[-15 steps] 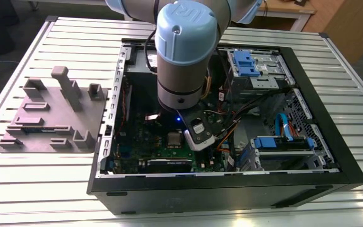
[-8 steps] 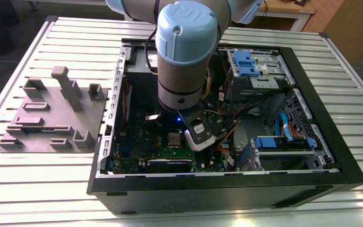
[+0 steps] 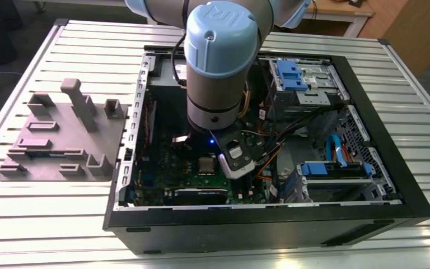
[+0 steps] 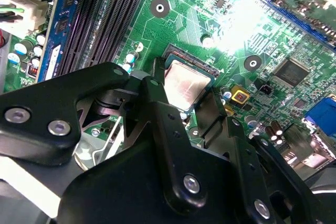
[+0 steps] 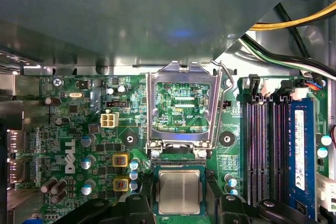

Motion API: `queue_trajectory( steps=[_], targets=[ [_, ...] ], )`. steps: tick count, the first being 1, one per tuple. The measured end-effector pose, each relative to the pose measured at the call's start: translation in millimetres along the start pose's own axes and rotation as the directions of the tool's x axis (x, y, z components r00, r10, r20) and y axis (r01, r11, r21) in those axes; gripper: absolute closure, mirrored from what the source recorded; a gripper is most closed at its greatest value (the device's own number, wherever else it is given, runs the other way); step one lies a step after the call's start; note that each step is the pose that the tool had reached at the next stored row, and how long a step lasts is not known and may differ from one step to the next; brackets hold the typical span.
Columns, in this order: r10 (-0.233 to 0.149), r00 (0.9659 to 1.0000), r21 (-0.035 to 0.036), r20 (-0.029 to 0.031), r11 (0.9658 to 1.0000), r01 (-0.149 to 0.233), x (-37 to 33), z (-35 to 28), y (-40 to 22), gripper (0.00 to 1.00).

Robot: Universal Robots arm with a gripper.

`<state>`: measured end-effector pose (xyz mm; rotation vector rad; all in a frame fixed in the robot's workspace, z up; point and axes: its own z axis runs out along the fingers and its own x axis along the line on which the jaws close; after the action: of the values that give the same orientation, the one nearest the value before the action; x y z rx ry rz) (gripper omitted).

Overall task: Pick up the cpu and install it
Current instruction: 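Place the cpu into insertion slot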

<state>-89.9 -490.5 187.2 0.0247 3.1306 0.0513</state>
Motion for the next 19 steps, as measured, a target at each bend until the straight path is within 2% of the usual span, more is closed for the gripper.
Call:
queue_trajectory(
  steps=[19],
  targets=[
    [0.0, 1.0, 0.0004, 0.0, 1.0, 0.0, -0.2, 0.4, 0.0, 0.53]
  ],
)
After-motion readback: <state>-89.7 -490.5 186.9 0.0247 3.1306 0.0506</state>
